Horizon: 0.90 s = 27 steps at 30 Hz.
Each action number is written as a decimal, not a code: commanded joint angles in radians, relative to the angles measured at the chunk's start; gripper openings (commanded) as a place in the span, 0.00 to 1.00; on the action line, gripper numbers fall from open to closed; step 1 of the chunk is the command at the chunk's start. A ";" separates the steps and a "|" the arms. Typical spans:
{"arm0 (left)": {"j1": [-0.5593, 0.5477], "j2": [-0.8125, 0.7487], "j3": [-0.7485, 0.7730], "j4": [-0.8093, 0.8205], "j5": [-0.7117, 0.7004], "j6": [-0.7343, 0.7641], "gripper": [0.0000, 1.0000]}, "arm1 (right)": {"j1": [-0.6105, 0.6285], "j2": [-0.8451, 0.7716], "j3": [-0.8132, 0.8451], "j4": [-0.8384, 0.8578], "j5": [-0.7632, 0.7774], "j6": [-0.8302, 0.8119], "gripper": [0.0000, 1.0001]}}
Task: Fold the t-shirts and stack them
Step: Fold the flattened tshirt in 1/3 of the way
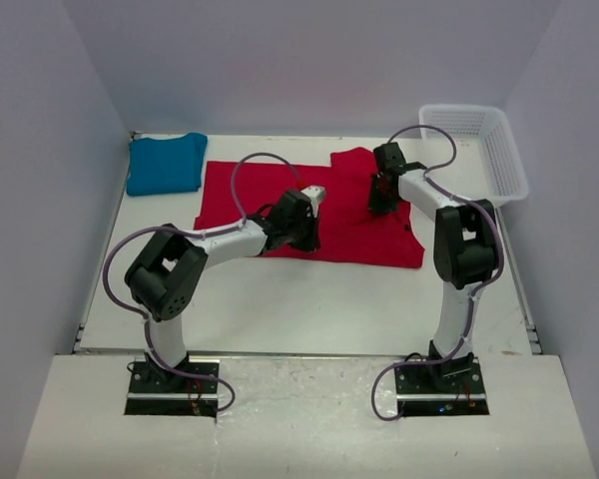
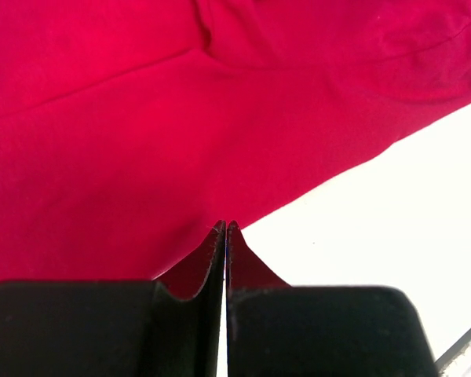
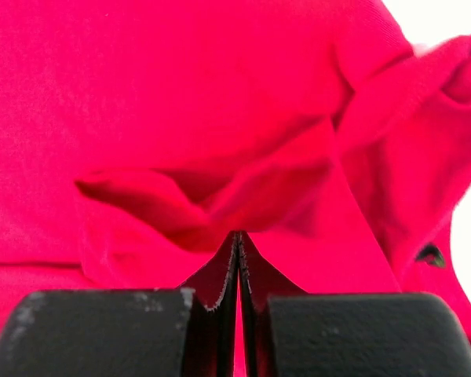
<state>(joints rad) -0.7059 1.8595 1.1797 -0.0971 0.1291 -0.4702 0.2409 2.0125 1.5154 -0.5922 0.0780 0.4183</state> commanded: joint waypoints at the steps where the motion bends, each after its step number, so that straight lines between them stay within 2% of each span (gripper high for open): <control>1: -0.006 -0.003 -0.014 0.002 -0.013 0.008 0.00 | -0.003 0.032 0.057 -0.021 -0.023 -0.004 0.00; 7: -0.010 0.017 -0.015 0.004 -0.020 0.015 0.00 | -0.005 0.051 0.086 -0.038 -0.006 -0.009 0.00; 15: -0.018 0.052 -0.014 0.011 -0.028 0.019 0.00 | 0.000 -0.060 -0.046 0.072 0.028 -0.026 0.00; 23: -0.023 0.083 -0.025 0.023 -0.028 0.015 0.00 | 0.003 -0.113 -0.072 0.045 0.029 -0.015 0.00; 27: -0.026 0.090 -0.032 0.025 -0.028 0.010 0.00 | 0.003 -0.074 -0.046 -0.004 0.031 -0.007 0.00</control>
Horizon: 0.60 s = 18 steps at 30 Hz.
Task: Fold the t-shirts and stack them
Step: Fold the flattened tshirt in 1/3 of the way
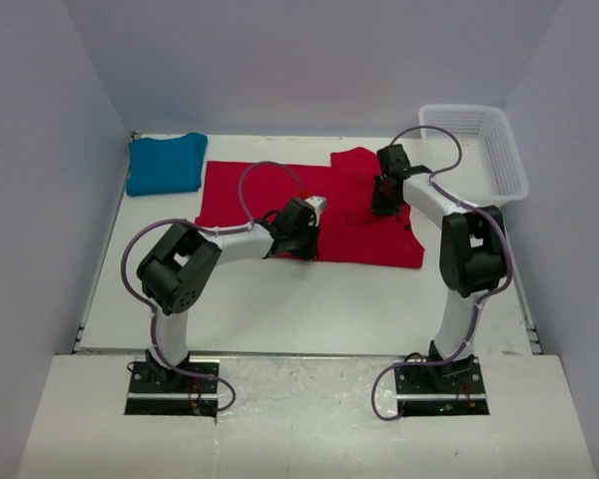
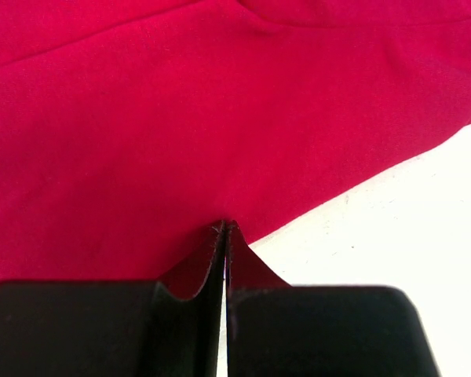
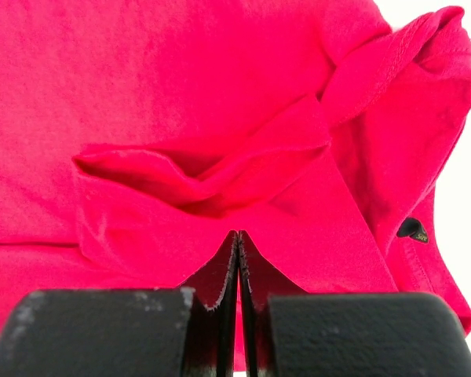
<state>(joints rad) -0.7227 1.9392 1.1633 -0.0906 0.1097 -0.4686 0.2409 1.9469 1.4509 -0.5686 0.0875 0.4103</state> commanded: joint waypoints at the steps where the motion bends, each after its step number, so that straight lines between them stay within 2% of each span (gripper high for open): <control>1: -0.009 0.009 -0.017 0.019 -0.010 0.007 0.00 | 0.003 -0.005 0.017 -0.030 0.015 -0.001 0.00; 18: -0.015 -0.080 -0.123 0.025 -0.024 -0.010 0.00 | 0.018 0.040 0.060 -0.096 -0.020 0.009 0.00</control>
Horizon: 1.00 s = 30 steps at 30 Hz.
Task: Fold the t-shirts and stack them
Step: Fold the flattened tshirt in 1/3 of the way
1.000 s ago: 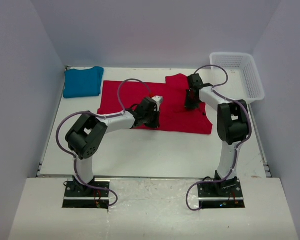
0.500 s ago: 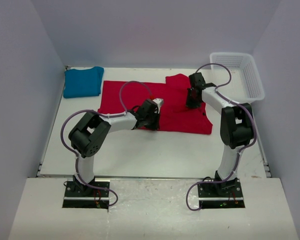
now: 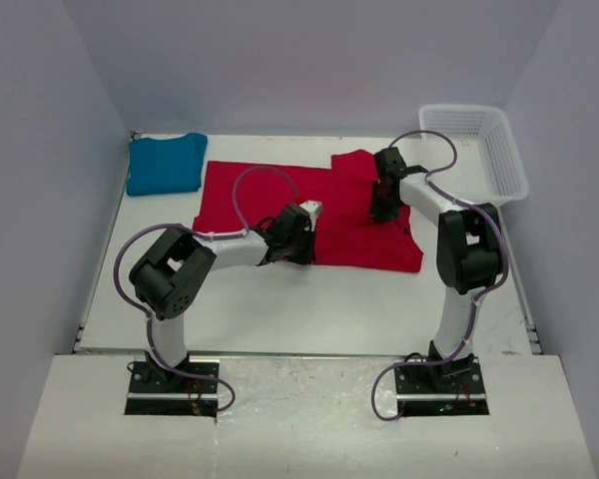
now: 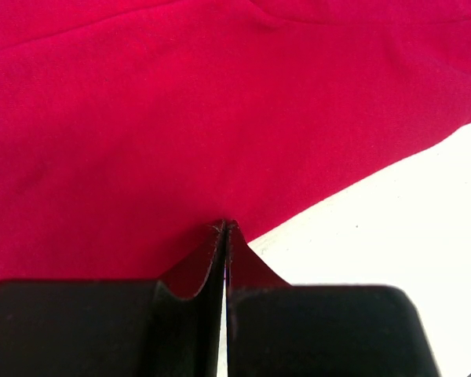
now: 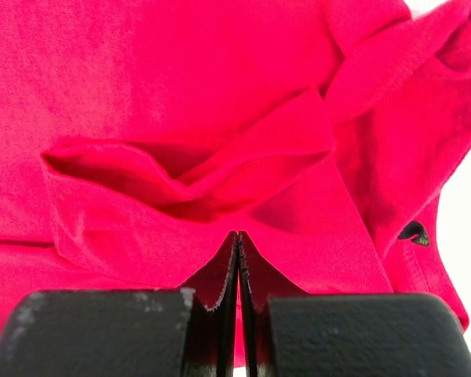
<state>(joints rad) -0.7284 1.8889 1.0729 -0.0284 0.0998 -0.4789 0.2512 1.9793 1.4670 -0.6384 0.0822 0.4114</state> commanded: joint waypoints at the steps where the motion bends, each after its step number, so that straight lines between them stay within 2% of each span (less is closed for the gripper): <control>1: -0.009 -0.033 -0.036 -0.038 -0.012 0.000 0.00 | 0.010 0.013 0.049 -0.032 -0.016 0.007 0.00; 16: -0.020 -0.051 -0.060 -0.021 0.012 -0.003 0.00 | 0.031 0.058 0.076 -0.055 -0.015 0.001 0.00; 22: -0.051 -0.066 -0.103 -0.016 -0.002 -0.017 0.00 | 0.031 0.157 0.252 -0.129 -0.024 -0.006 0.00; 24: -0.058 -0.083 -0.128 -0.011 -0.009 -0.024 0.00 | 0.026 0.235 0.382 -0.156 -0.041 -0.016 0.00; 25: -0.060 -0.083 -0.136 -0.008 -0.012 -0.024 0.00 | 0.023 0.236 0.383 -0.170 -0.045 -0.019 0.00; 30: -0.071 -0.106 -0.177 -0.011 -0.028 -0.030 0.00 | 0.014 0.381 0.689 -0.274 -0.055 -0.039 0.00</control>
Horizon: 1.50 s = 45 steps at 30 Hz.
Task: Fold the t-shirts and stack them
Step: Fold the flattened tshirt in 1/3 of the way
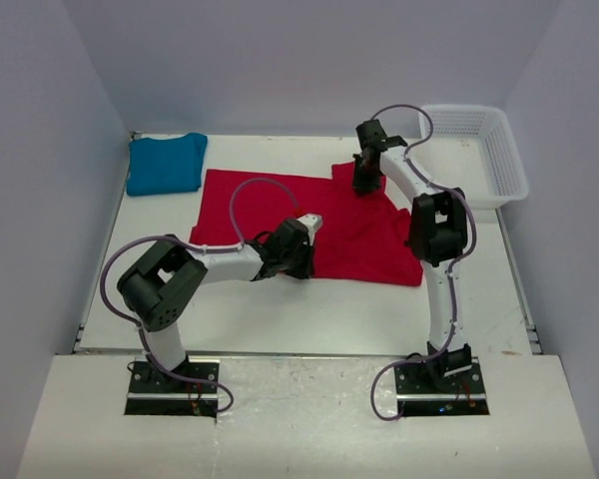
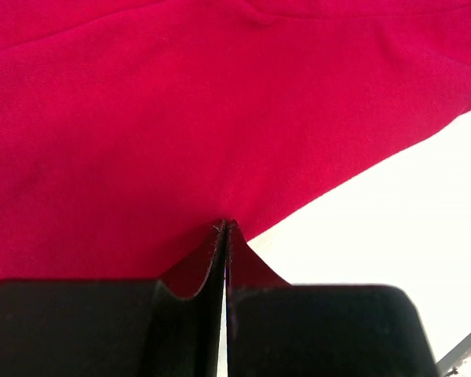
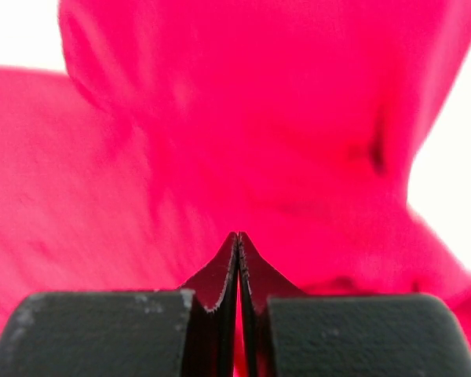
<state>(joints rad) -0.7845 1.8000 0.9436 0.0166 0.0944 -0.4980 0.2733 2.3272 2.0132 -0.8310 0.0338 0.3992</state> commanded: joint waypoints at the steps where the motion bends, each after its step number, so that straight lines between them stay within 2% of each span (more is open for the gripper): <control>1: -0.021 -0.025 -0.060 -0.061 -0.044 -0.011 0.00 | -0.006 0.026 0.153 -0.074 0.009 -0.031 0.00; 3: -0.028 -0.045 -0.062 -0.073 -0.074 -0.010 0.00 | -0.005 -0.047 0.119 -0.027 0.015 -0.034 0.00; 6: -0.067 -0.067 -0.028 -0.147 -0.200 0.004 0.00 | -0.002 -0.211 -0.043 0.064 0.049 -0.020 0.00; 10: -0.110 -0.062 0.099 -0.249 -0.318 0.036 0.00 | 0.000 -0.405 -0.290 0.107 0.074 -0.014 0.00; 14: -0.136 -0.068 0.188 -0.297 -0.358 0.047 0.01 | 0.000 -0.596 -0.511 0.148 0.093 0.006 0.02; 16: -0.142 -0.071 0.236 -0.296 -0.343 0.053 0.04 | 0.001 -0.704 -0.620 0.167 0.097 0.024 0.22; 18: -0.147 -0.067 0.273 -0.296 -0.300 0.058 0.07 | 0.010 -0.758 -0.675 0.179 0.087 0.021 0.46; 19: -0.147 -0.061 0.308 -0.294 -0.282 0.059 0.11 | 0.012 -0.779 -0.712 0.173 0.095 0.026 0.56; 20: -0.147 -0.045 0.326 -0.294 -0.263 0.059 0.13 | 0.017 -0.811 -0.731 0.168 0.100 0.027 0.54; 22: -0.148 -0.025 0.368 -0.279 -0.210 0.058 0.16 | 0.020 -0.835 -0.787 0.171 0.095 0.033 0.40; 23: -0.147 -0.007 0.377 -0.274 -0.194 0.056 0.15 | 0.020 -0.850 -0.807 0.178 0.092 0.035 0.00; 24: -0.147 0.002 0.385 -0.256 -0.174 0.053 0.11 | 0.021 -0.858 -0.827 0.185 0.092 0.044 0.00; 25: -0.148 0.021 0.397 -0.248 -0.144 0.050 0.00 | 0.021 -0.862 -0.875 0.200 0.075 0.040 0.00; 30: -0.147 0.077 0.425 -0.210 -0.099 0.047 0.00 | 0.027 -0.853 -0.942 0.202 0.095 0.050 0.00; 37: -0.108 0.157 0.440 -0.216 -0.113 0.030 0.00 | 0.053 -0.845 -1.041 0.270 0.032 0.069 0.00; 45: -0.045 0.125 0.367 -0.205 -0.081 0.032 0.00 | 0.093 -0.764 -1.031 0.221 0.017 0.095 0.00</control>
<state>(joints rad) -0.8509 1.9678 1.3411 -0.2173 -0.0113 -0.4610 0.3420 1.5433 0.9737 -0.6113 0.0685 0.4622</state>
